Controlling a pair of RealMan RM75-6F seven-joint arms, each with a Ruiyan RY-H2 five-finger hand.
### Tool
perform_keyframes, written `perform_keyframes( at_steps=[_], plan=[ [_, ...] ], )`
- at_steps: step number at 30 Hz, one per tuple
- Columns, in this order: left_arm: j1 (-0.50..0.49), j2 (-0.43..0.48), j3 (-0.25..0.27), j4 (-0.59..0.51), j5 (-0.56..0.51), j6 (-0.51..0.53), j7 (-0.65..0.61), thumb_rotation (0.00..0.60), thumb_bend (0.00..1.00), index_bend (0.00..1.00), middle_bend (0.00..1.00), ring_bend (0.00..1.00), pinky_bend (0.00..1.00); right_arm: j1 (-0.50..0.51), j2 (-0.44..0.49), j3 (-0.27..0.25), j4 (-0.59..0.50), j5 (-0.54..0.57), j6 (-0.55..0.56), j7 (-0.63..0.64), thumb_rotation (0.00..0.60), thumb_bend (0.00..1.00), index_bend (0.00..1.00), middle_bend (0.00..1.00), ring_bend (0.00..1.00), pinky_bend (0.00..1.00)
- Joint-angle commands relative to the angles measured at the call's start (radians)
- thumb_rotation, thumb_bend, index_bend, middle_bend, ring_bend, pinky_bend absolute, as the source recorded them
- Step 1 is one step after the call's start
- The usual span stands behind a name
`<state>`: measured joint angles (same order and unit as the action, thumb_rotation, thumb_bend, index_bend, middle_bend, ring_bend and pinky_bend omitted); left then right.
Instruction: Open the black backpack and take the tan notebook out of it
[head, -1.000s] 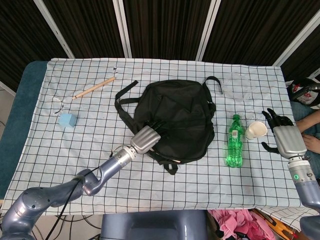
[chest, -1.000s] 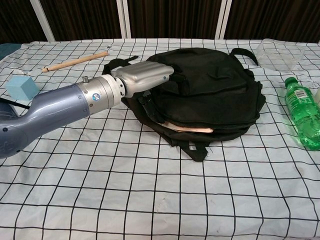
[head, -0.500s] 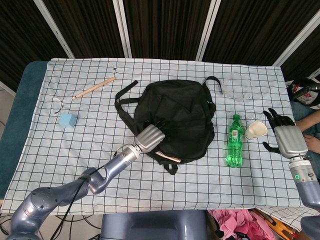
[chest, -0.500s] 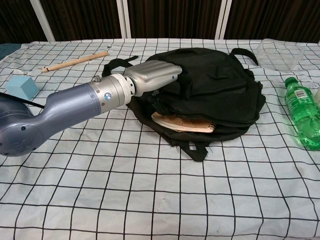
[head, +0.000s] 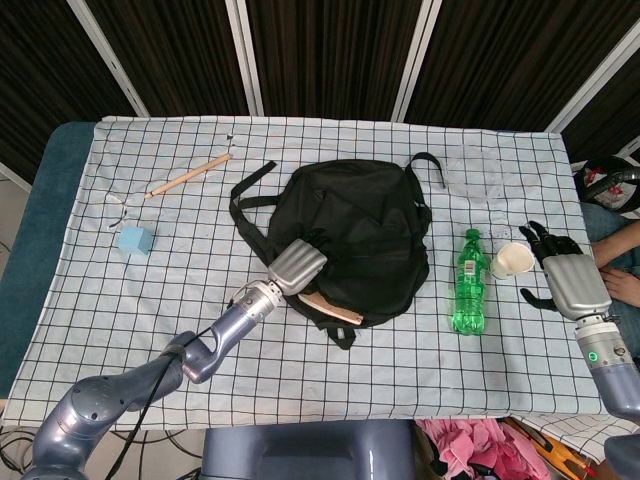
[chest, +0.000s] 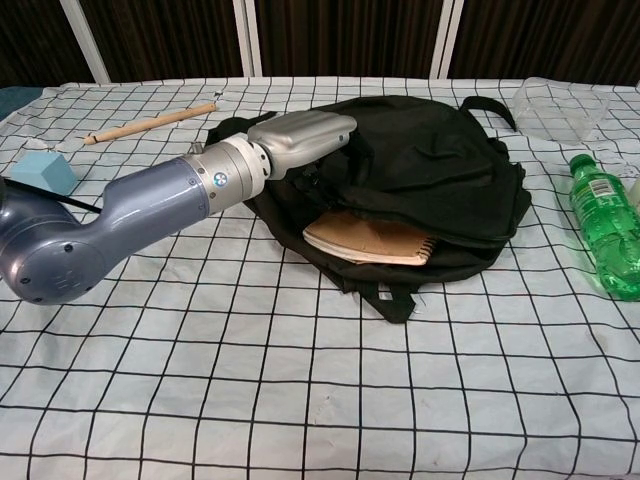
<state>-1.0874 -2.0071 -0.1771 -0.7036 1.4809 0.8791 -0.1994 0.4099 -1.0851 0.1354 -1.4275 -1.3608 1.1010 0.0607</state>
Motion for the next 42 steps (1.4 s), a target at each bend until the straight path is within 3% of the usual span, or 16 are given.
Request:
perform_keyframes(
  at_steps=[1,8,13,23,32,42],
  plan=[
    [-0.013,-0.010,-0.032,0.023,-0.036,-0.029,-0.002,0.600,0.34,0.57,0.56,0.18,0.12,0.006,0.060,-0.019,-0.068,-0.041,-0.027,0.056,0.600,0.20,0.04,0.02,0.14,0.14],
    [-0.042,-0.021,-0.092,0.089,-0.112,-0.114,-0.069,0.600,0.34,0.59,0.57,0.19,0.13,-0.006,0.114,-0.034,-0.141,-0.107,0.017,0.073,0.600,0.20,0.04,0.02,0.14,0.14],
    [-0.057,-0.028,-0.154,0.149,-0.171,-0.143,-0.186,0.600,0.37,0.66,0.63,0.23,0.18,-0.009,0.122,-0.052,-0.162,-0.136,0.020,0.064,0.600,0.20,0.04,0.02,0.14,0.14],
    [-0.062,-0.021,-0.184,0.197,-0.207,-0.171,-0.299,0.600,0.42,0.75,0.73,0.31,0.23,-0.011,0.123,-0.071,-0.178,-0.147,0.012,0.045,0.600,0.20,0.04,0.02,0.14,0.14],
    [-0.044,0.008,-0.193,0.201,-0.235,-0.201,-0.344,0.600,0.43,0.75,0.73,0.32,0.23,-0.005,0.118,-0.092,-0.194,-0.190,0.010,0.047,0.600,0.20,0.05,0.04,0.15,0.15],
    [-0.039,0.013,-0.189,0.197,-0.247,-0.226,-0.360,0.600,0.42,0.74,0.71,0.32,0.23,0.059,0.009,-0.086,-0.177,-0.322,0.038,0.031,0.600,0.21,0.14,0.12,0.20,0.16]
  ],
)
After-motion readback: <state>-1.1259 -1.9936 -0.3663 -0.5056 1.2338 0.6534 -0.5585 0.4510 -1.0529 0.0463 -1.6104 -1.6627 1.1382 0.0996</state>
